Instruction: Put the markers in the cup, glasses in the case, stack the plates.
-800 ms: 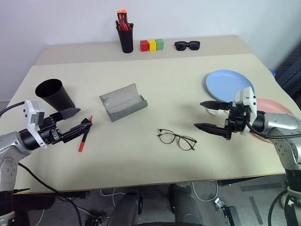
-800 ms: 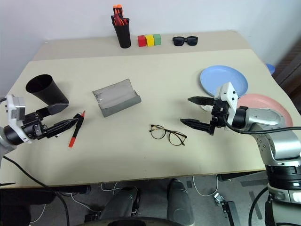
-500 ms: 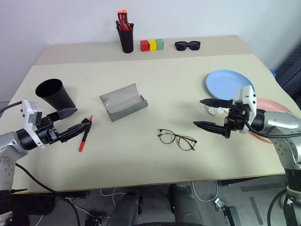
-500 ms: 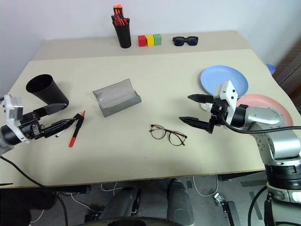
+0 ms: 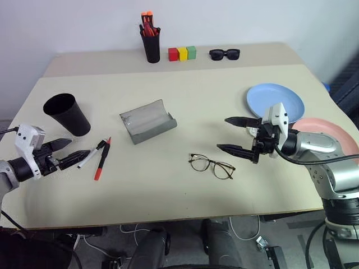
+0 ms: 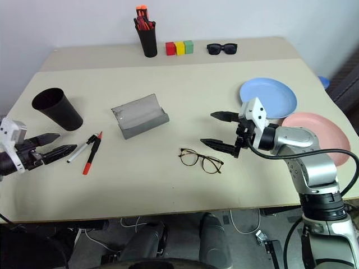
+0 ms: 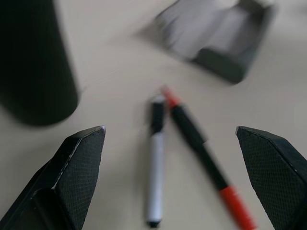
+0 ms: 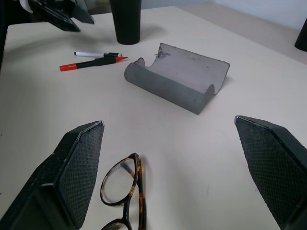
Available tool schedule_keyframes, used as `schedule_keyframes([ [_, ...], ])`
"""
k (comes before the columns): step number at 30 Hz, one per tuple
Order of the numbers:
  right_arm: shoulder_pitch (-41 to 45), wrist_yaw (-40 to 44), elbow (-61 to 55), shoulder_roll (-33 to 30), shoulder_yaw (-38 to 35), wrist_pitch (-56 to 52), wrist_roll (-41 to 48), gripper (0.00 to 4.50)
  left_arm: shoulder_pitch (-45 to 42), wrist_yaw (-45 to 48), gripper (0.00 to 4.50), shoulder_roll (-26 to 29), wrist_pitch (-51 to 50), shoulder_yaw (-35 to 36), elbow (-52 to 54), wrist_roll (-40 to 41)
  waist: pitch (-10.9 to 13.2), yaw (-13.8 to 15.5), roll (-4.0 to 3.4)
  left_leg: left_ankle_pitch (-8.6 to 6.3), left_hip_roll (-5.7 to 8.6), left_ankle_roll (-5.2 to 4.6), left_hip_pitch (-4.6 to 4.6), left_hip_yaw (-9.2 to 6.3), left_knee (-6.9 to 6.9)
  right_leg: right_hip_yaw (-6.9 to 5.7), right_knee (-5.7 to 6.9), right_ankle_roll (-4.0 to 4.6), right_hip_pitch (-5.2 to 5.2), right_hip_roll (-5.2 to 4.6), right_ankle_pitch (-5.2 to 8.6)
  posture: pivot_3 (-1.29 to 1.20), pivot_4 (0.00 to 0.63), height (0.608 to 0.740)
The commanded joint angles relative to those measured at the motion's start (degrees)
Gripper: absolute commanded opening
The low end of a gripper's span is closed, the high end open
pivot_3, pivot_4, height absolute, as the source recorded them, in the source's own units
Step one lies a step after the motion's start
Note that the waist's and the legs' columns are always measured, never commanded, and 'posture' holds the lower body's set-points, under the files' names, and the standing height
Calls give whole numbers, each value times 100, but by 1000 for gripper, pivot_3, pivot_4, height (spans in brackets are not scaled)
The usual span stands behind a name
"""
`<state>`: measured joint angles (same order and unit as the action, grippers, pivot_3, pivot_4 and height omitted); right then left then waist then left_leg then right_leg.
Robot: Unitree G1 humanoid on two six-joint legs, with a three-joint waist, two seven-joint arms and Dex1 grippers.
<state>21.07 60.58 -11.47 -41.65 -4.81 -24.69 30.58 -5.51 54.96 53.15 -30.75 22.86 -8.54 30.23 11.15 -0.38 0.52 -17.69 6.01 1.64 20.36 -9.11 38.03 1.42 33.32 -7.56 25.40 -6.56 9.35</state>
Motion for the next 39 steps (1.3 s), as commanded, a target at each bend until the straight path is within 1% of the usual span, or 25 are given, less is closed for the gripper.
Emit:
schedule_keyframes([
  [1, -92, -215, -552, 25, -115, -56, 117, 4459, -300, 86, 4500, 60, 140, -356, -339, -331, 0, -16, -1, 0, 0, 0, -1, 0, 0, 0, 1, 0, 0, 0, 0, 0, 150, 740],
  [6, -309, -395, -714, 86, -167, -54, 108, 4459, -842, 51, 4500, 27, 95, -802, -753, -637, -1, -25, 2, 0, 0, 0, 0, 1, -1, 0, 2, 0, 3, 1, 0, 0, 150, 740],
  [10, -473, -511, -839, 56, -237, -51, 110, 4459, -1142, 213, 4500, -8, 69, -1171, -1003, -828, -1, -25, 2, 0, 2, 0, 0, 2, -1, 1, 2, 0, 3, -1, 0, 0, 150, 740],
  [14, -550, -635, -939, 43, -284, -81, 130, 4459, -1192, 385, 4500, 29, -43, -1464, -1038, -968, -1, -40, 1, 0, 1, 0, 0, 3, -1, 2, 3, 0, 5, -1, -1, 0, 150, 740],
  [16, -591, -668, -947, 19, -304, -63, 101, 4500, -1150, 534, 3955, 81, -152, -1556, -999, -966, -1, -30, 1, 0, 1, 0, 0, 2, -1, 1, 3, 0, 4, 0, 0, 0, 150, 740],
  [18, -623, -690, -936, -2, -321, -55, 83, 4500, -1146, 481, 3218, 56, -178, -1613, -1008, -1050, -1, -29, 1, 0, 1, 0, -1, 3, -1, 1, 3, 0, 2, -1, 0, 0, 150, 740],
  [20, -647, -699, -947, -13, -331, -68, 104, 4500, -1156, 436, 2120, 21, -198, -1643, -1015, -1111, -2, -29, 0, 0, 2, 0, -3, 3, -1, 1, 4, 0, 1, -1, 0, 0, 150, 740],
  [21, -653, -702, -951, -16, -320, -63, 97, 4500, -1149, 420, 1682, 12, -200, -1655, -1007, -1131, -2, -28, 0, 0, 1, 0, -4, 2, -1, 1, 6, 0, 1, -1, 0, 0, 150, 740],
  [22, -658, -702, -954, -19, -313, -61, 97, 4500, -1139, 403, 1119, 6, -215, -1656, -986, -1135, -3, -28, -1, 0, 1, 1, -6, 2, -1, 1, 8, 0, 1, -1, 0, 0, 150, 740],
  [23, -655, -706, -963, -15, -307, -69, 109, 4500, -1124, 392, 661, 4, -254, -1648, -965, -1123, -5, -32, -5, 1, 1, 1, -7, 2, -1, 1, 10, 0, 0, -1, 0, 0, 150, 740],
  [24, -653, -707, -964, -13, -307, -77, 123, 4500, -1103, 391, 216, 4, -259, -1640, -952, -1125, -8, -32, -10, 1, 0, 2, -9, 2, -1, 1, 12, 0, 0, -1, 0, 0, 150, 740],
  [25, -649, -708, -962, -11, -303, -79, 130, 4500, -1082, 386, 59, 8, -245, -1630, -952, -1134, -8, -32, -11, 1, 0, 2, -10, 2, -1, 1, 13, 0, -1, -1, 0, 0, 150, 740],
  [31, -579, -681, -873, -9, -238, -40, 79, 4500, -823, 396, 59, 112, -273, -1476, -882, -1109, -10, -53, -14, 1, 0, 1, -10, 4, -1, 2, 12, 0, 0, -1, 0, 0, 150, 740],
  [33, -549, -658, -842, -15, -211, -26, 55, 4500, -792, 307, 59, 62, -185, -1344, -810, -1076, -10, -63, -14, 1, 0, 1, -10, 4, -1, 2, 12, 0, 0, -1, 0, 0, 150, 740],
  [39, -474, -611, -760, 6, -146, -1, 4, 4500, -755, 72, 59, 68, -542, -1021, -286, -856, -10, -40, -13, 1, -2, 1, -8, 4, -1, 2, 12, 0, 1, -1, 0, 0, 150, 740],
])
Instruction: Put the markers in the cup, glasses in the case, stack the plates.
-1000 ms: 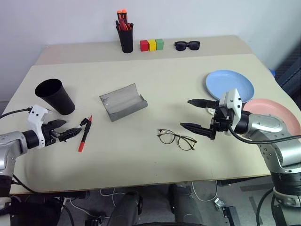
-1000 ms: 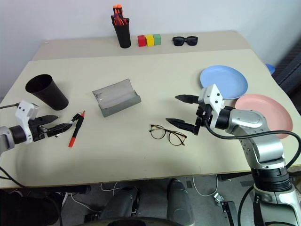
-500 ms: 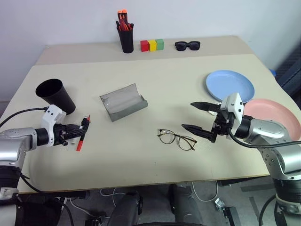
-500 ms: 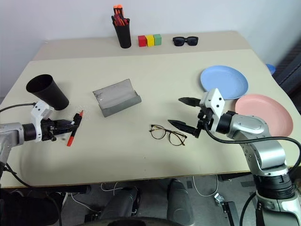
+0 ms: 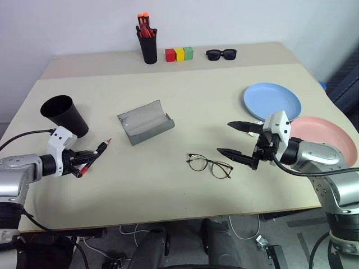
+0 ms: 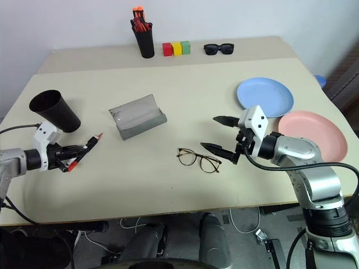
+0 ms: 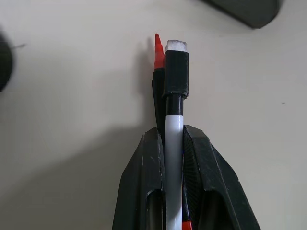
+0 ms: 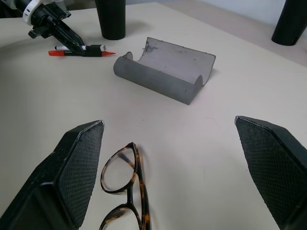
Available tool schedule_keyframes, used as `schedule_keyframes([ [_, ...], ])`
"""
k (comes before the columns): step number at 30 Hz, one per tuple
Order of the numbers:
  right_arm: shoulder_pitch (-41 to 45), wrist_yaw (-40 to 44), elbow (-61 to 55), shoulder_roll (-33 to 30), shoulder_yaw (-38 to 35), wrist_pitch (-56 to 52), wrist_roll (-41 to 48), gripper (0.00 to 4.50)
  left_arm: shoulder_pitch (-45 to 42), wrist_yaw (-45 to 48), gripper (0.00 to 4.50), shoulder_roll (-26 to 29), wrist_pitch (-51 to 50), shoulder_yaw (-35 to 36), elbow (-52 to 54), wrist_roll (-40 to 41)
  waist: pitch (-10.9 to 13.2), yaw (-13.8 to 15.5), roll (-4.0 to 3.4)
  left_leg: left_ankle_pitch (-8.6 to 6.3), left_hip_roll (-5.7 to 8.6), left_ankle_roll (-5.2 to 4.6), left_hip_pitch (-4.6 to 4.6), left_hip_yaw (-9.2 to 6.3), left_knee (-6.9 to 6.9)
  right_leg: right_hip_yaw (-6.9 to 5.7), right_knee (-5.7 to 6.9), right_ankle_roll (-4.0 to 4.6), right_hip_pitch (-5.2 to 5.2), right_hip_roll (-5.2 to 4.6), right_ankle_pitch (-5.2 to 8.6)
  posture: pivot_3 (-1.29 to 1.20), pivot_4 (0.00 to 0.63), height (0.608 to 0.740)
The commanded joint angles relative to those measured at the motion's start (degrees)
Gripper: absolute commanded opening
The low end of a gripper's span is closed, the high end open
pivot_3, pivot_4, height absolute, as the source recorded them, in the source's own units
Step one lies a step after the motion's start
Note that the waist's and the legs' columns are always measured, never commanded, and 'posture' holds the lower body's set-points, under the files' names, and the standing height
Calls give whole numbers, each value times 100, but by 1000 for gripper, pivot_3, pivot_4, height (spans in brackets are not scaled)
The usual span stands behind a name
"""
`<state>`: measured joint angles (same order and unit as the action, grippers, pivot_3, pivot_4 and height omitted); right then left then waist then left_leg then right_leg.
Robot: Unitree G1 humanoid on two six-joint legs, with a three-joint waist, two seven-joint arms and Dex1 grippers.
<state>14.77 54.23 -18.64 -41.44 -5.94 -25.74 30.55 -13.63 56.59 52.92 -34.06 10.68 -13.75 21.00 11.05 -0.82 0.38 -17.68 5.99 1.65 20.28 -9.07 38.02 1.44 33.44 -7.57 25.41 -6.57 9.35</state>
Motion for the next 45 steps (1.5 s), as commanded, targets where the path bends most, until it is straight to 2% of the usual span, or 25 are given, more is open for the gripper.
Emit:
schedule_keyframes([
  [1, 182, 27, -26, -3, -15, 107, -3, 4500, 56, -87, 59, 92, -272, 232, 292, 113, 1, 7, 1, 0, 0, 0, 1, 0, 0, 0, 0, 0, 0, 0, 0, 0, 150, 740],
  [8, 260, 44, 69, 31, 54, 197, -80, 4500, 114, -144, 59, 199, -645, 266, 285, 106, 1, 5, 1, 0, 1, 0, 3, -1, 0, -1, -2, 0, 1, 0, 0, 0, 150, 740],
  [9, 265, 49, 82, 26, 51, 206, -82, 4500, 125, -149, 961, 224, -626, 250, 301, 65, 1, 5, 1, 0, 1, 0, 3, -1, 0, -1, -2, 0, 2, 0, 0, 0, 150, 740],
  [10, 258, 49, 87, 13, 50, 222, -103, 4500, 152, -153, 1208, 249, -631, 227, 334, 28, 1, 4, 1, 0, 1, 0, 3, -1, 0, -1, -2, 0, 2, 0, 0, 0, 150, 740],
  [14, 229, 52, 52, 17, 37, 222, -87, 4500, 110, -330, 3303, 165, -567, 204, 455, -26, 1, 14, 1, 0, 1, 0, 4, -2, 0, -1, -2, 0, 2, 0, 0, 0, 150, 740],
  [23, 263, 38, 63, 37, 70, 236, -104, 4500, -42, -389, 3303, 114, -468, 89, 455, -91, 1, 16, 2, 0, 1, 0, 5, -2, 0, -1, -2, 0, 2, 0, 0, 0, 150, 740],
  [26, 262, 31, 62, 41, 73, 235, -108, 4500, -118, -465, 2399, 84, -474, 73, 411, -106, 1, 15, 2, 0, 1, 0, 5, -2, 0, -1, -2, 0, 2, 0, 0, 0, 150, 740],
  [30, 275, 32, 68, 43, 81, 244, -120, 4500, -155, -501, 398, 92, -485, 61, 392, -103, 1, 11, 2, 0, 1, 0, 5, -2, 0, -1, -2, 0, 2, 0, 0, 0, 150, 740],
  [31, 279, 34, 69, 43, 86, 245, -122, 4500, -154, -493, 57, 101, -484, 51, 395, -105, 1, 10, 2, 0, 1, 0, 5, -2, 0, -1, -2, 0, 2, 0, 0, 0, 150, 740],
  [45, 292, 34, 71, 71, 149, 273, -152, 4500, -63, -403, 57, 236, -526, 199, 663, -20, 1, 14, 2, 0, 1, 0, 5, -2, 0, -1, -2, 0, 2, 0, 0, 0, 150, 740],
])
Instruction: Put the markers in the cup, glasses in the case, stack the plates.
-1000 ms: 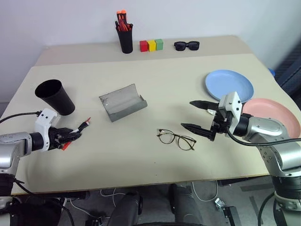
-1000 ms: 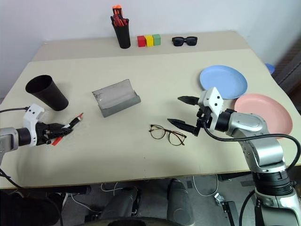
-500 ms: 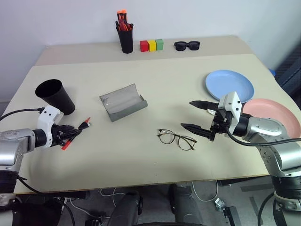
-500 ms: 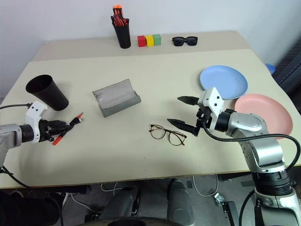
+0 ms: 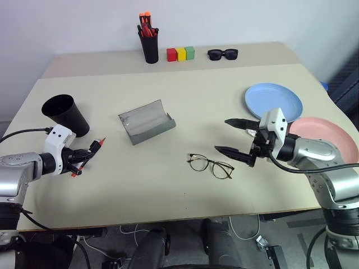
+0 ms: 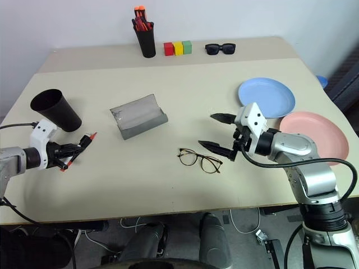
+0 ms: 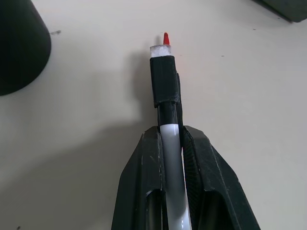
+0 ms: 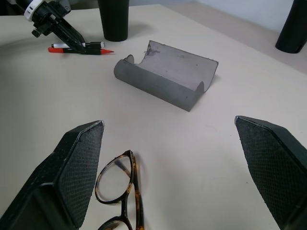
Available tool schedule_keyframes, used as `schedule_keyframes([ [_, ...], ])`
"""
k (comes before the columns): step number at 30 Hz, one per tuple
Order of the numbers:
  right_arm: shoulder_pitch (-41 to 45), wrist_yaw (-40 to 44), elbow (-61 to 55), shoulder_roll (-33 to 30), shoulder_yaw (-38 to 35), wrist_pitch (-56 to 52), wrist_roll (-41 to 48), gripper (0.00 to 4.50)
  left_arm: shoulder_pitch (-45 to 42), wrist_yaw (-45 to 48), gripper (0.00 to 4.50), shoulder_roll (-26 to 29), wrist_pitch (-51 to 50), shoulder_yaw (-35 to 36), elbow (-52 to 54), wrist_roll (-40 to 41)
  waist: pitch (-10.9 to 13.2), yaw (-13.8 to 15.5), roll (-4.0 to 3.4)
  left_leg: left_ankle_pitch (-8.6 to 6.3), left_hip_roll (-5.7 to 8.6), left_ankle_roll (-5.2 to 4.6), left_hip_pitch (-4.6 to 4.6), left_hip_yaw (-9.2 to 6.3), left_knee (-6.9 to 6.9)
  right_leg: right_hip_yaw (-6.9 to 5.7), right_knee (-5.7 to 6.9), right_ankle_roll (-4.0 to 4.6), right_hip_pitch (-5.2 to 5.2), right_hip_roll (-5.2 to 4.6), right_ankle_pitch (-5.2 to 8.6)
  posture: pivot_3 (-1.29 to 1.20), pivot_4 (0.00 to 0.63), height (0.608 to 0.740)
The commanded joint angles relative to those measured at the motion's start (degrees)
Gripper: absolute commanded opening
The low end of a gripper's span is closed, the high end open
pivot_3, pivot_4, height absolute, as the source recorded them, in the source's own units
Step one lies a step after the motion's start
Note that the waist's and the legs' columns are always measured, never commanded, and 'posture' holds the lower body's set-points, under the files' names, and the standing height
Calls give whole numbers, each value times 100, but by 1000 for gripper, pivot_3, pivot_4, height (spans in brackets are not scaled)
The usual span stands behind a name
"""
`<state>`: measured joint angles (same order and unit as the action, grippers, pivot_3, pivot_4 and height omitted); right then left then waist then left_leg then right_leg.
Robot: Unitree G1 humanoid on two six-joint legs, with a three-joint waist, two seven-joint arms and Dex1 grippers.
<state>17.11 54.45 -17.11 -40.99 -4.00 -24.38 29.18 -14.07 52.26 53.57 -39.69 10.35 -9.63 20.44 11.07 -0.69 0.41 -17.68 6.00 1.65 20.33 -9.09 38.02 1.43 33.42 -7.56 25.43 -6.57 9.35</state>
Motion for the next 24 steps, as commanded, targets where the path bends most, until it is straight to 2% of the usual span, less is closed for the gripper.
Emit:
schedule_keyframes([
  [1, 52, 10, -87, 27, -45, 137, -13, 4500, -43, 28, 57, 173, 35, 254, 268, 51, 0, 1, 0, 0, 0, 0, 0, 0, 0, 0, 0, 0, 0, 0, 0, 0, 150, 740],
  [7, 60, 11, -64, 39, -19, 166, -27, 4500, 0, -32, 2946, 132, -70, 262, 399, 79, 0, 0, 0, 0, 0, 0, 0, 0, 0, 0, 0, 0, 0, 0, 0, 0, 150, 740],
  [12, 53, 4, -77, 25, -22, 161, -20, 4500, 35, -49, 2946, 63, -101, 238, 453, 93, 0, 0, 0, 0, 0, 0, 0, 0, 0, 0, 0, 0, 0, 0, 0, 0, 150, 740],
  [13, 49, 1, -77, 23, -21, 163, -25, 4500, 32, -79, 2493, 38, -97, 246, 454, 94, 0, 1, 0, 0, 0, 0, 0, 0, 0, 0, 0, 0, 0, 0, 0, 0, 150, 740],
  [15, 48, -4, -73, 13, -16, 183, -56, 4500, 24, -118, 2113, 7, -87, 254, 452, 95, 0, 0, 0, 0, 0, 0, 0, 0, 0, 0, 0, 0, 0, 0, 0, 0, 150, 740],
  [18, 48, -2, -73, 26, -30, 175, -42, 4500, 46, -162, 610, 23, -42, 248, 450, 49, 0, 0, 0, 0, 0, 0, 0, 0, 0, 0, 0, 0, 0, 0, 0, 0, 150, 740],
  [24, 78, 0, -39, 47, 3, 204, -68, 4500, 66, -180, 610, 20, -109, 264, 458, 107, 0, 1, 0, 0, 0, 0, 0, 0, 0, 0, 0, 0, 0, 0, 0, 0, 150, 740],
])
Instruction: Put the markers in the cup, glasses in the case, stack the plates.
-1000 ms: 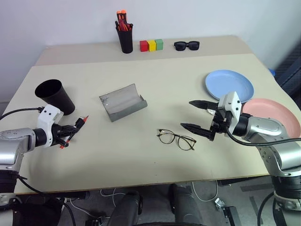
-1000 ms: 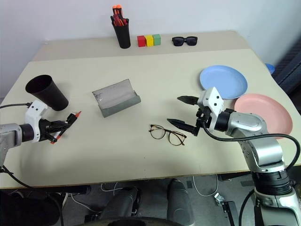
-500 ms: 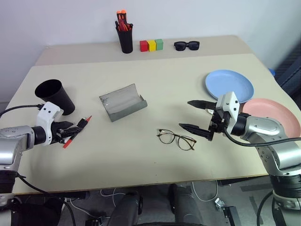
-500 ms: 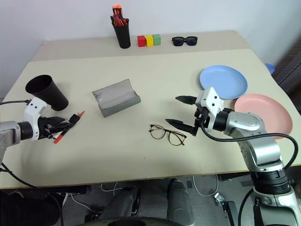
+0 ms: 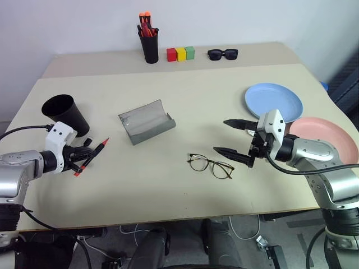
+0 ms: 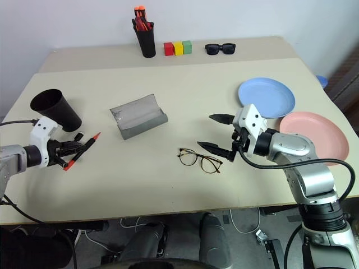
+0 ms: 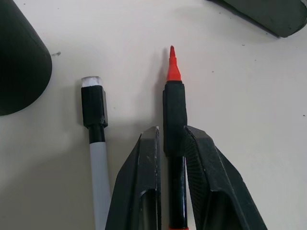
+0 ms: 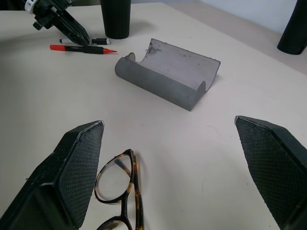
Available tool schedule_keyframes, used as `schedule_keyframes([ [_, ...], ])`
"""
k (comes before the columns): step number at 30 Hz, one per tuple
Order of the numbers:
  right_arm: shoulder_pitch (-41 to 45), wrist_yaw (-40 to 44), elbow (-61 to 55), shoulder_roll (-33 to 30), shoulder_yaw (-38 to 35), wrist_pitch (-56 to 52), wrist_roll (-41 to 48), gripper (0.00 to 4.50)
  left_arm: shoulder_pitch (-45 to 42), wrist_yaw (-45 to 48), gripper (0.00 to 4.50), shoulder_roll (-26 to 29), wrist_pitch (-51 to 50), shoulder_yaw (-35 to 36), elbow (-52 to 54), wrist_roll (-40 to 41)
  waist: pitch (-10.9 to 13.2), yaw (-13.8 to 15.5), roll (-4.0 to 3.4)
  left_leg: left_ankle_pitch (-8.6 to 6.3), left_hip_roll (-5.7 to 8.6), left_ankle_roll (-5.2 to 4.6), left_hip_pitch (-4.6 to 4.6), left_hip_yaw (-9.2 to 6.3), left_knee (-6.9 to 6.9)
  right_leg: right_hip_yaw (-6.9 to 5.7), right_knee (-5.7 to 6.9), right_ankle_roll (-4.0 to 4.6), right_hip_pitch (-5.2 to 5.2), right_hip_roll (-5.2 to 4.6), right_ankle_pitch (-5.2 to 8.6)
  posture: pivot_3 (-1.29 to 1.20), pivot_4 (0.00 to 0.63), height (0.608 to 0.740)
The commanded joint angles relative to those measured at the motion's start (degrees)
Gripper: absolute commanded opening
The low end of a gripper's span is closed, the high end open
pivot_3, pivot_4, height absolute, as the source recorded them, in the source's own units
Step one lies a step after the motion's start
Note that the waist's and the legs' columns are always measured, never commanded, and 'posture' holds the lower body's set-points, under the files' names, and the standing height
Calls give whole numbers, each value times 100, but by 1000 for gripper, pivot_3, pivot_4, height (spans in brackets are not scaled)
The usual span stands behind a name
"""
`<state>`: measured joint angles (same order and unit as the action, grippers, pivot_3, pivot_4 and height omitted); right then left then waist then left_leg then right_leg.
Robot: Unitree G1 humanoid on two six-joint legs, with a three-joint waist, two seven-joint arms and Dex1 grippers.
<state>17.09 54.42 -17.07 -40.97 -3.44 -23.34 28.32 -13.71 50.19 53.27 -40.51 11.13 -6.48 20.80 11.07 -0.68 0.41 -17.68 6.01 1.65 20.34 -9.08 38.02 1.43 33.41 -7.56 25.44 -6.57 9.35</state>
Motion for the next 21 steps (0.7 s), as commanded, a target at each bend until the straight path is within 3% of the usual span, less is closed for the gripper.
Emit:
schedule_keyframes([
  [1, 101, 0, -30, 52, -50, 96, 21, 4500, 54, 23, 610, 25, -38, 164, 182, 80, 0, -2, 0, 0, 0, 0, 0, 0, 0, 0, 0, 0, 0, 0, 0, 0, 150, 740],
  [4, 116, -3, -15, 60, -35, 115, 4, 4500, 29, 139, 610, 35, 50, 111, 216, 114, 0, -1, 0, 0, 0, 0, 0, 0, 0, 0, 0, 0, 0, 0, 0, 0, 150, 740],
  [5, 113, -3, -13, 61, -35, 118, 4, 4500, 14, 175, 833, 48, -15, 126, 230, 164, 0, -1, 0, 0, 0, 0, 0, 0, 0, 0, 0, 0, 0, 0, 0, 0, 150, 740],
  [7, 83, 13, -19, 45, -40, 132, 0, 4500, 53, 221, 1443, 138, -27, 84, 311, 127, 0, -1, 0, 0, 0, 0, 0, 0, 0, 0, 0, 0, 0, 0, 0, 0, 150, 740],
  [11, 74, 20, -29, 34, -49, 131, 6, 4500, -103, 47, 3366, 31, 248, 174, 155, 27, 0, 1, 0, 0, 0, 0, 0, 0, 0, 0, 0, 0, 0, 0, 0, 0, 150, 740],
  [21, 159, -19, -39, 68, -13, 123, -12, 4500, -402, 58, 3366, -333, 291, -355, -143, -80, 0, 2, 1, 0, 1, 1, 0, 0, 1, 0, 1, 0, 0, 0, -1, 0, 150, 740],
])
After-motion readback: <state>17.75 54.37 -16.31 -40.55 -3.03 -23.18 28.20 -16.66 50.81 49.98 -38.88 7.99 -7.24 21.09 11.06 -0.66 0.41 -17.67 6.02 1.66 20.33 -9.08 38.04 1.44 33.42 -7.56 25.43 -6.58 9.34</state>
